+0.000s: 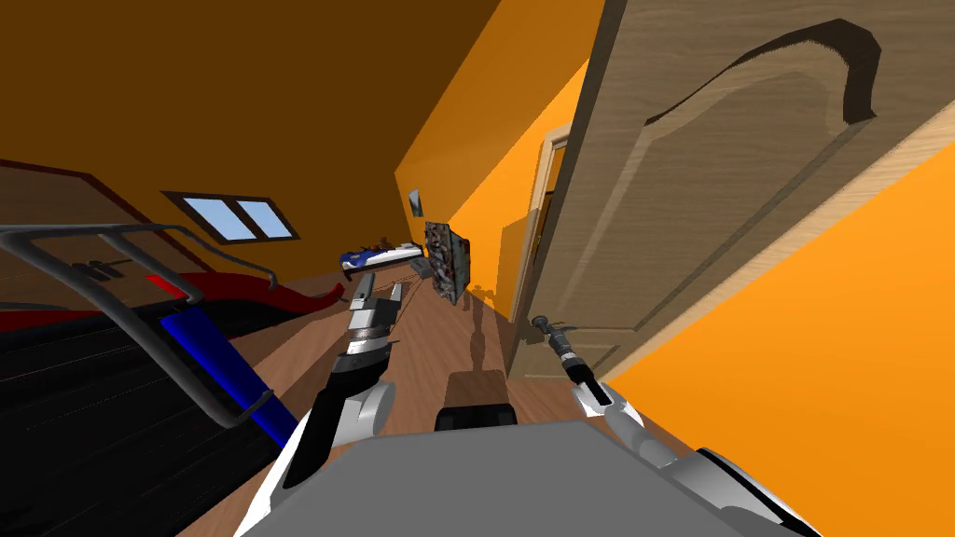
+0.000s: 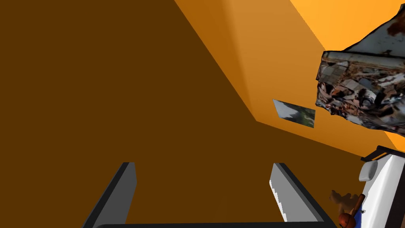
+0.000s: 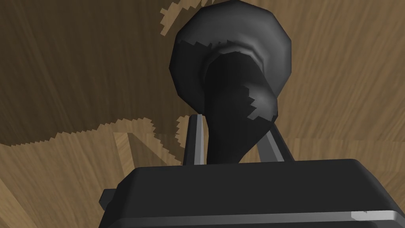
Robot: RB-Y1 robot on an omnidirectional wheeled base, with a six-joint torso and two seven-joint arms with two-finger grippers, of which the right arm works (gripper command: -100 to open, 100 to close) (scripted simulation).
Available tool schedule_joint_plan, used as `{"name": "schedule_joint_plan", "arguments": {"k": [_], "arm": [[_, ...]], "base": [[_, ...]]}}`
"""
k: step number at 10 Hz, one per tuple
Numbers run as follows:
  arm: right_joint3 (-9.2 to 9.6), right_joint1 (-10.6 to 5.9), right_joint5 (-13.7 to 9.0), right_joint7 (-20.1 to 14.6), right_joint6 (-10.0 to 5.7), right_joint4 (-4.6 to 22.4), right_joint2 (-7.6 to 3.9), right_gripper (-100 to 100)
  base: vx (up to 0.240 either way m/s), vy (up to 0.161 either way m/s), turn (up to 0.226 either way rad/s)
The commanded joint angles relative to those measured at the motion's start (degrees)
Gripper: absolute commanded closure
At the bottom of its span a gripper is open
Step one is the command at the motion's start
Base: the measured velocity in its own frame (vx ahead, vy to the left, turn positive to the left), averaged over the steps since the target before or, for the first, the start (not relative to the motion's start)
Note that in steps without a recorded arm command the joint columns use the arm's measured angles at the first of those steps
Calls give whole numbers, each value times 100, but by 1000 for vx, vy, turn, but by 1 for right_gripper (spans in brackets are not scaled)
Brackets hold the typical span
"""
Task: Pull the door open
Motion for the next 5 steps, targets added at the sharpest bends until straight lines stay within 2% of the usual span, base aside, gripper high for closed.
{"name": "schedule_joint_plan", "arguments": {"k": [1,2,3,4,5], "arm": [[83,46,26,-87,-87,-15,-78,100],[129,73,40,-129,-121,-36,-109,100],[124,47,41,-107,-99,1,-57,100],[265,167,45,-236,-318,13,-179,100],[302,199,44,-271,-381,17,-219,100]], "base": [[-180,-68,60],[-153,-75,52],[-68,-28,23],[-161,-32,116],[-211,-71,131]]}}
